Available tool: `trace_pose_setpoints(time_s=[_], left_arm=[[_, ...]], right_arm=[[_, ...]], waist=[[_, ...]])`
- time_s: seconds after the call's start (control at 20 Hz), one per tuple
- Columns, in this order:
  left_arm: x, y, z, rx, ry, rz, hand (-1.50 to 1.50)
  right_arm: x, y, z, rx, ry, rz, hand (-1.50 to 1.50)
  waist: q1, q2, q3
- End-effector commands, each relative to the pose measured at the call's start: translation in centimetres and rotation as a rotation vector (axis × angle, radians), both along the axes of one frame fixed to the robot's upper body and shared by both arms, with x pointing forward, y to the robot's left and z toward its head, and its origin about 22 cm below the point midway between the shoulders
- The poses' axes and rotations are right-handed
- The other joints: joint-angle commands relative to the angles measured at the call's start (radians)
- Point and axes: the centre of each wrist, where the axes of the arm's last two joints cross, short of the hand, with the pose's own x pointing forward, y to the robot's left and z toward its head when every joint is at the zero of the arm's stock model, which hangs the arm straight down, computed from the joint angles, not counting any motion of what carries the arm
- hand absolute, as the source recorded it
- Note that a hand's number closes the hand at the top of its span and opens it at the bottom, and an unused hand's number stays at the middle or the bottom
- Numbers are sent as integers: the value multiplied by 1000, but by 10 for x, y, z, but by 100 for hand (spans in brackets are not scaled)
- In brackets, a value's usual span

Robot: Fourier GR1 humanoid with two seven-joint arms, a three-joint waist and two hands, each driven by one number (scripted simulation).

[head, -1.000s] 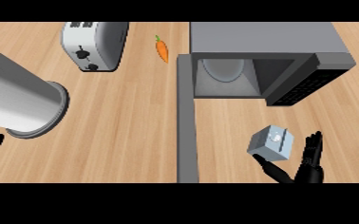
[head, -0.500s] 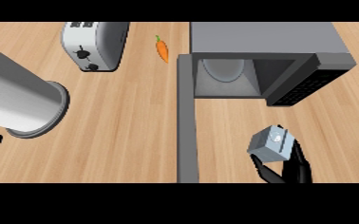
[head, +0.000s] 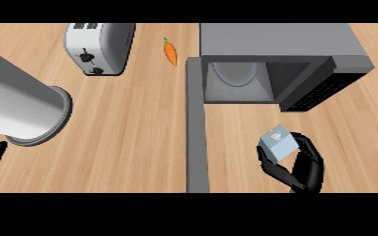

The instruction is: Pick up the milk, place it into the microwave and close the microwave

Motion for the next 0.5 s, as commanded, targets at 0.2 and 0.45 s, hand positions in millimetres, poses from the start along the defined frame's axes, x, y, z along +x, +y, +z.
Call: trace_pose_setpoints(time_s=[0.2,0.45], left_arm=[[-3,8,1,-3,-12,-14,-150],[-2,11,-1,-3,-10,-1,-150]], right_arm=[[32,-58,26,-30,-42,319,150],[44,-40,38,-30,-83,439,150]], waist=[[10,2,1],[3,0,0]])
